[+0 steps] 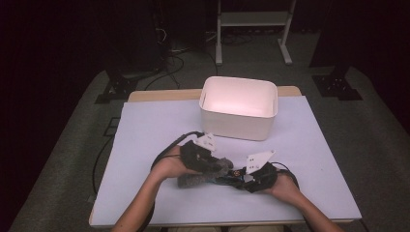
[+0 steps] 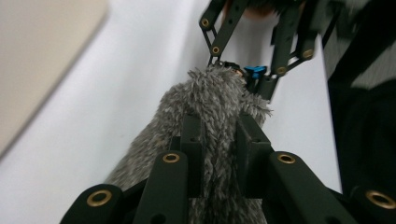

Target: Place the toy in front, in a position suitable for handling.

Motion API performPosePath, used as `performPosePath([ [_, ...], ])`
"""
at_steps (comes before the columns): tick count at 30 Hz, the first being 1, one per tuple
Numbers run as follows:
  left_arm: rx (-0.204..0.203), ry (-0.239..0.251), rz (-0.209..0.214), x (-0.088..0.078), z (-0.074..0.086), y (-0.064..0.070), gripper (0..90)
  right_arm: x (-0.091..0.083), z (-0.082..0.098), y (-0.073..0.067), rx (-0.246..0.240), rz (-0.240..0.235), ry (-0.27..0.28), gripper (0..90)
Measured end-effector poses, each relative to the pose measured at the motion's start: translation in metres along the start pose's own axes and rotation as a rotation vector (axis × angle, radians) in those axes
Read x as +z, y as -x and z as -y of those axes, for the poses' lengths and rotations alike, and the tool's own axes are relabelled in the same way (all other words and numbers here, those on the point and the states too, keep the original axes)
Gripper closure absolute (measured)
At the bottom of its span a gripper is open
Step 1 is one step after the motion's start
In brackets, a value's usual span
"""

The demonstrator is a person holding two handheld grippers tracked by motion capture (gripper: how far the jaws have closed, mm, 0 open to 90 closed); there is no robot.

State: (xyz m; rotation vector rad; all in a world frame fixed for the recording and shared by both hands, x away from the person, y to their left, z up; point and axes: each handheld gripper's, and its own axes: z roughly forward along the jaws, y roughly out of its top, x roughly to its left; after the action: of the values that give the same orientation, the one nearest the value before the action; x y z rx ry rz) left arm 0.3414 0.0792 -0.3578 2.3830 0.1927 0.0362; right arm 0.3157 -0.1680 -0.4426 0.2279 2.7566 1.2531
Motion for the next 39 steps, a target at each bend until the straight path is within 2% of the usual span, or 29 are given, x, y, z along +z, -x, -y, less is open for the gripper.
performPosePath([
  [3,-0.007,-0.009,-0.014,-0.005,0.001,-0.003,76.3,-0.002,0.004,0.007,0.032,-0.008,0.010,56.8],
  [5,-0.009,-0.028,-0.013,-0.001,0.002,-0.006,76.3,-0.002,0.005,0.009,0.039,-0.017,0.015,56.7],
  [9,-0.039,-0.050,-0.004,0.012,0.008,-0.013,76.3,-0.002,0.004,0.008,0.029,-0.008,0.013,56.7],
  [14,-0.071,-0.028,0.039,0.014,0.013,-0.016,76.1,-0.002,0.004,0.008,0.029,-0.010,0.010,54.7],
  [17,-0.086,-0.010,0.046,0.014,0.016,-0.016,76.1,-0.005,0.003,0.006,0.035,0.006,0.017,51.2],
  [21,-0.082,-0.006,0.044,0.013,0.018,-0.012,76.2,-0.010,0.000,0.004,0.041,0.020,0.044,47.0],
  [23,-0.072,-0.006,0.048,0.011,0.018,-0.010,76.2,-0.011,-0.001,0.003,0.056,0.015,0.050,41.5],
  [26,-0.064,-0.004,0.050,0.010,0.020,-0.006,76.2,-0.012,-0.002,0.003,0.116,-0.006,0.062,33.8],
  [29,-0.065,-0.004,0.076,0.009,0.022,-0.003,76.2,-0.012,-0.001,0.005,0.183,-0.037,0.066,25.2],
  [31,-0.058,-0.028,0.095,0.013,0.025,0.001,75.6,-0.011,0.000,0.005,0.215,-0.067,0.060,20.2],
  [34,-0.056,-0.031,0.116,0.015,0.028,0.006,73.9,-0.005,-0.001,-0.001,0.223,-0.084,0.012,17.7],
  [39,-0.041,-0.038,0.128,0.016,0.033,0.013,73.9,-0.001,-0.001,-0.010,0.206,-0.070,-0.029,15.0],
])
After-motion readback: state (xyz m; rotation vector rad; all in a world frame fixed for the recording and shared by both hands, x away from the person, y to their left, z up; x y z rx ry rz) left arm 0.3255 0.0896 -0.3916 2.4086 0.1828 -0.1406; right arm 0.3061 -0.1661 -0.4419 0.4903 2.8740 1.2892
